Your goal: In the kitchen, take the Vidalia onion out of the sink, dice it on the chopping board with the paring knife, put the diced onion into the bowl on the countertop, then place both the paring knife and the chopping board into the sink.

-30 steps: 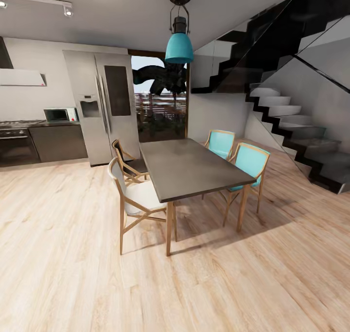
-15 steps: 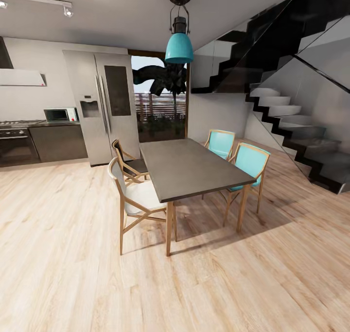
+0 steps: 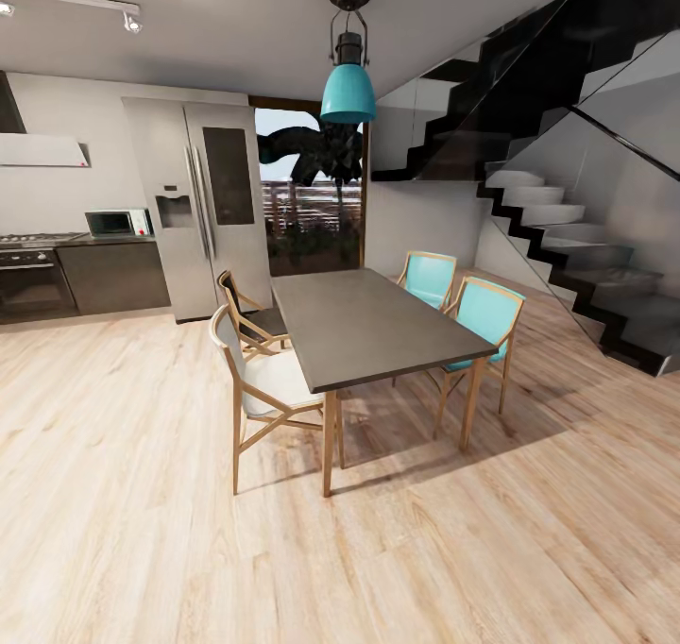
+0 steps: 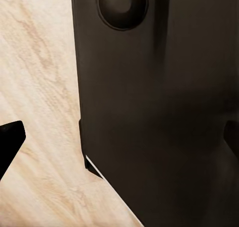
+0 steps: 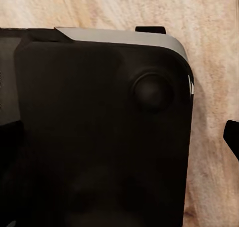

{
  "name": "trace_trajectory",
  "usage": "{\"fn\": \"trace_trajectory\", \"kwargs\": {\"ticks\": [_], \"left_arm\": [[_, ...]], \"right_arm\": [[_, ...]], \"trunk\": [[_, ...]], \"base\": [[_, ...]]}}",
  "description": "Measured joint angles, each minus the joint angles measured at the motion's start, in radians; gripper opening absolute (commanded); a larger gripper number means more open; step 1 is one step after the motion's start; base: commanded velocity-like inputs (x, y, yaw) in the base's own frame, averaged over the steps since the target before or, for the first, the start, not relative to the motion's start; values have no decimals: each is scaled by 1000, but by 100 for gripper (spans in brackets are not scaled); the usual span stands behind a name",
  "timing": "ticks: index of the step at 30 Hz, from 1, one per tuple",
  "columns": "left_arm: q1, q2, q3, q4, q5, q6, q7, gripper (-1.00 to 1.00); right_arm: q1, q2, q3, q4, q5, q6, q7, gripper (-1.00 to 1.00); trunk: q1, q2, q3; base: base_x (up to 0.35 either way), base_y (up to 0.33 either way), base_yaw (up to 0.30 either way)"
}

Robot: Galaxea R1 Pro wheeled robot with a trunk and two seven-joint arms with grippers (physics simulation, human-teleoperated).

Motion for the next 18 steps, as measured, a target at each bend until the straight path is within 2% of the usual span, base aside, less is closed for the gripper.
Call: {"fn": "trace_trajectory", "kwargs": {"ticks": [3,4,6,18], "left_arm": [[0,0,0,0,0,0,0,100],[0,0,0,0,0,0,0,100],[0,0,0,0,0,0,0,100],[0,-4,1,0,6,0,0,100]], "right_arm": [[0,0,-1,0,0,-17,0,100],[0,0,-1,0,0,-113,0,100],[0,1,-1,0,0,-139,0,100],[0,1,-1,0,0,-165,0,100]], "trunk": [[0,0,0],[0,0,0],[0,0,0],[0,0,0]], "base": [[0,0,0],[0,0,0],[0,0,0],[0,0,0]]}}
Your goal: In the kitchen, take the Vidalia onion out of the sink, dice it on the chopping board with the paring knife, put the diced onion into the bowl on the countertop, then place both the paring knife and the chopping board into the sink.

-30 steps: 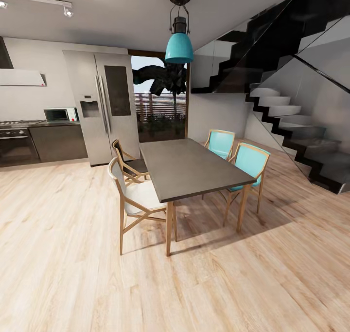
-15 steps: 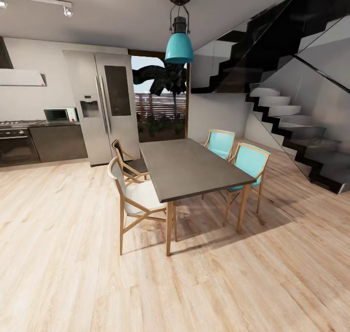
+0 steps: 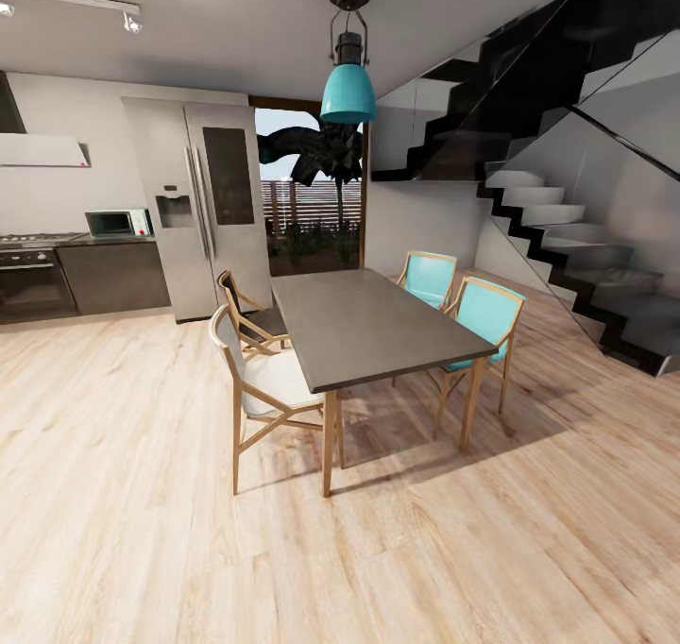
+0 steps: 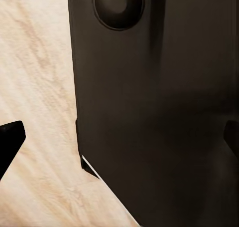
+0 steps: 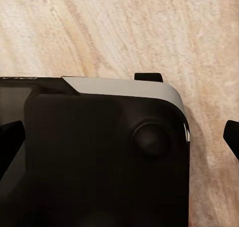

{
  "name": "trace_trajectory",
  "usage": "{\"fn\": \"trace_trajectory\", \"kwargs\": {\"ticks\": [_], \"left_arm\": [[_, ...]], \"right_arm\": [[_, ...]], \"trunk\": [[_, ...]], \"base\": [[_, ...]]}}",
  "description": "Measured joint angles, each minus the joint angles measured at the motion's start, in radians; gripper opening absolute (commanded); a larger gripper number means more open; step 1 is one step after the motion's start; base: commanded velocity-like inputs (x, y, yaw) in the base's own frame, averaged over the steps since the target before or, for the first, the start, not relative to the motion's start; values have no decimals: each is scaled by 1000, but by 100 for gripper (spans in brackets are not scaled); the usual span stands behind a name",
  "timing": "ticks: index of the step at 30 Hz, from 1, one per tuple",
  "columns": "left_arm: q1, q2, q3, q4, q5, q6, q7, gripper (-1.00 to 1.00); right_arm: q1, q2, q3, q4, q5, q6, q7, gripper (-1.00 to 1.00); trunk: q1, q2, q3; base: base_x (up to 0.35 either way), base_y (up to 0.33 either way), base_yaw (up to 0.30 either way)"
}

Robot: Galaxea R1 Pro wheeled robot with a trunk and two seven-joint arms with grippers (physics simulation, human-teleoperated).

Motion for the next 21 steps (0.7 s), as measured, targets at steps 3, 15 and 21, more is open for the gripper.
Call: {"fn": "trace_trajectory", "kwargs": {"ticks": [3,15,21], "left_arm": [[0,-5,2,-1,2,0,-2,100],[-1,-21,4,-37,2,-14,-5,100],[-1,-14,4,-124,1,-89,0,100]], "right_arm": [[0,0,0,0,0,0,0,100],[0,1,-1,-3,-2,-7,1,100],[0,0,-1,-55,-1,-127,0,100]], "trunk": [[0,0,0],[0,0,0],[0,0,0]], "base": [[0,0,0],[0,0,0],[0,0,0]]}}
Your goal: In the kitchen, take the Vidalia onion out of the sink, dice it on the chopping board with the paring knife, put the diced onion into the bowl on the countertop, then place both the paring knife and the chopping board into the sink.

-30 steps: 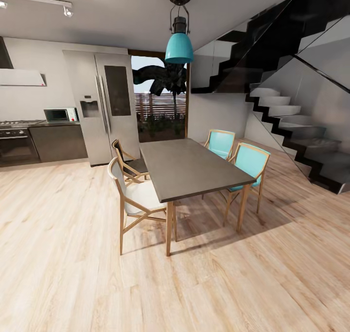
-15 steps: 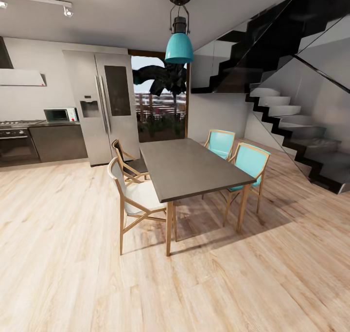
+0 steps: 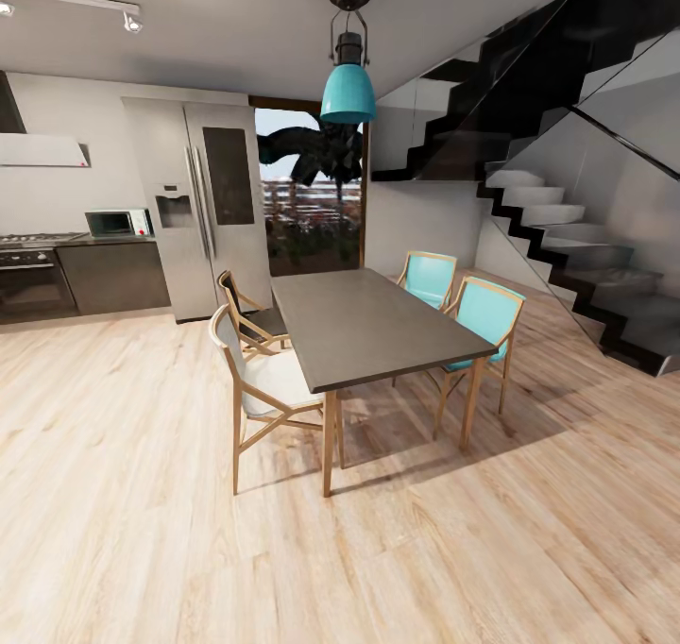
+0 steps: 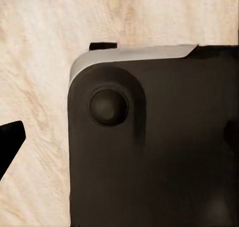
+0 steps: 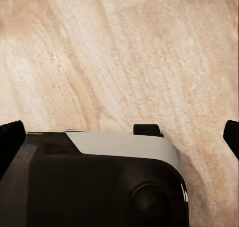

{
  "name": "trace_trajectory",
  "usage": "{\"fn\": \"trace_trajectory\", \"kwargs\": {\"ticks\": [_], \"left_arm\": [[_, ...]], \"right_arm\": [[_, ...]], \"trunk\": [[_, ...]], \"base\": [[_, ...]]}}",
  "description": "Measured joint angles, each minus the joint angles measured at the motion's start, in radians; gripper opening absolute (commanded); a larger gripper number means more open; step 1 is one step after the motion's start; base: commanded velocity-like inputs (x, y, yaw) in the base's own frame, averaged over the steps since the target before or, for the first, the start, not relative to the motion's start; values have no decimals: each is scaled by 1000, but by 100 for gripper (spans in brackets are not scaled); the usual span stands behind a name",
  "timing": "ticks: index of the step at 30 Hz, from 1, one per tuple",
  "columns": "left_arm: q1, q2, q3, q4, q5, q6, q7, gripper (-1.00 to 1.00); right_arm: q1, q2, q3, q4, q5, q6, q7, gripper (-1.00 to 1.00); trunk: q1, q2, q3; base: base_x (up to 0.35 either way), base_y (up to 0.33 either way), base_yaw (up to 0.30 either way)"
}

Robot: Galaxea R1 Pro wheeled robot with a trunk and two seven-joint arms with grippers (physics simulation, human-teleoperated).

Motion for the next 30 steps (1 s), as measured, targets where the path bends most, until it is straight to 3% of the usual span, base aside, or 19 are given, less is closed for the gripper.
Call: {"fn": "trace_trajectory", "kwargs": {"ticks": [7,15,20,27,30], "left_arm": [[0,18,0,-125,2,-33,2,100],[0,14,1,-302,3,-40,2,100],[-1,14,1,-387,4,-39,4,100],[0,13,0,-416,5,-41,4,100],[-1,15,-1,-383,5,-75,2,100]], "right_arm": [[0,-6,-1,-104,1,-61,-1,100],[0,-13,-1,-307,4,-66,-2,100],[0,-14,-1,-377,3,-70,2,100],[0,-15,0,-395,3,-75,6,100],[0,-14,1,-388,5,-76,6,100]], "trunk": [[0,0,0],[0,0,0],[0,0,0],[0,0,0],[0,0,0]], "base": [[0,0,0],[0,0,0],[0,0,0],[0,0,0],[0,0,0]]}}
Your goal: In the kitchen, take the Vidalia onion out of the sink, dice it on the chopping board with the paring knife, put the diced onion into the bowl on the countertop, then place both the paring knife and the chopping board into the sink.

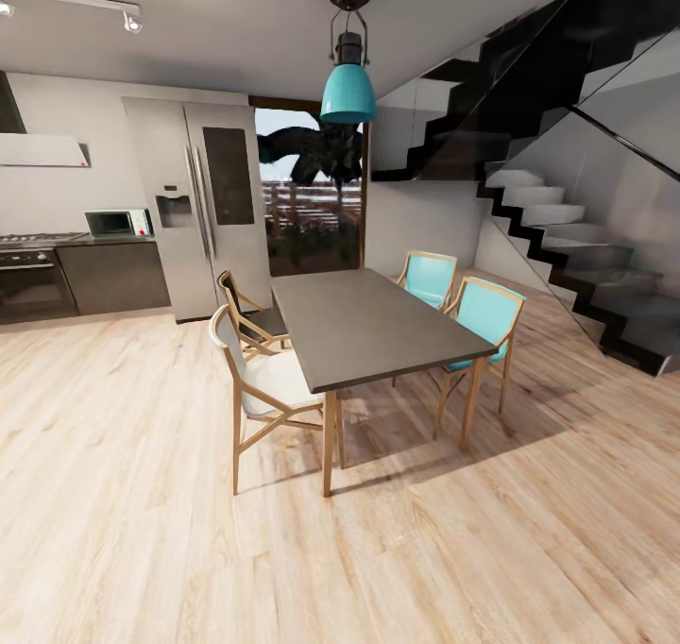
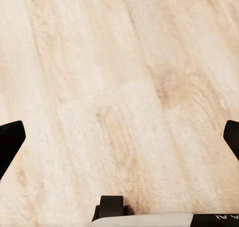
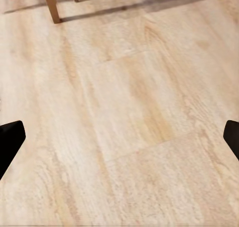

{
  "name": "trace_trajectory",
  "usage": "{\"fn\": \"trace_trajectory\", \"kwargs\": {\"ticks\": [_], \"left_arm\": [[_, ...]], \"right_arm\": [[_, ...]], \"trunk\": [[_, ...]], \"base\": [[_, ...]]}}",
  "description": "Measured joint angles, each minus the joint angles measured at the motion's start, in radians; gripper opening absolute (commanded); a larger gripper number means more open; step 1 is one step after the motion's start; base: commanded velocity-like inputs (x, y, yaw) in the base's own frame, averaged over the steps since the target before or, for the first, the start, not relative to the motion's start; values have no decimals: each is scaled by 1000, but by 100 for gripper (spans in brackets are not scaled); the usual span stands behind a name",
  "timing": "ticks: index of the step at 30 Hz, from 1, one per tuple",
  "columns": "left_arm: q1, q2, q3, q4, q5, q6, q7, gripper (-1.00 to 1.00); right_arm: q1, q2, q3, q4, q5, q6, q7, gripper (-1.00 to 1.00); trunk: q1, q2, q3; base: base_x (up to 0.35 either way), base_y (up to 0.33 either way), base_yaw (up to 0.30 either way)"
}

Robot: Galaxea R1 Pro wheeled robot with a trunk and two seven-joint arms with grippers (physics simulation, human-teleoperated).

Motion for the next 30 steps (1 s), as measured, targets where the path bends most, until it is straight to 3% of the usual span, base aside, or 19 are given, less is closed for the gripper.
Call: {"fn": "trace_trajectory", "kwargs": {"ticks": [4,7,15,30], "left_arm": [[1,1,1,81,0,-167,1,100],[0,0,2,94,0,-196,1,100],[0,-1,0,97,2,-204,1,100],[0,-1,0,104,7,-205,0,100]], "right_arm": [[0,0,1,1,0,-21,-2,100],[0,0,1,2,0,-46,-5,100],[0,1,2,3,-1,-55,-6,100],[0,2,2,8,-1,-55,-7,100]], "trunk": [[0,0,0],[0,0,0],[0,0,0],[0,0,0]], "base": [[0,0,0],[0,0,0],[0,0,70],[0,0,235]]}}
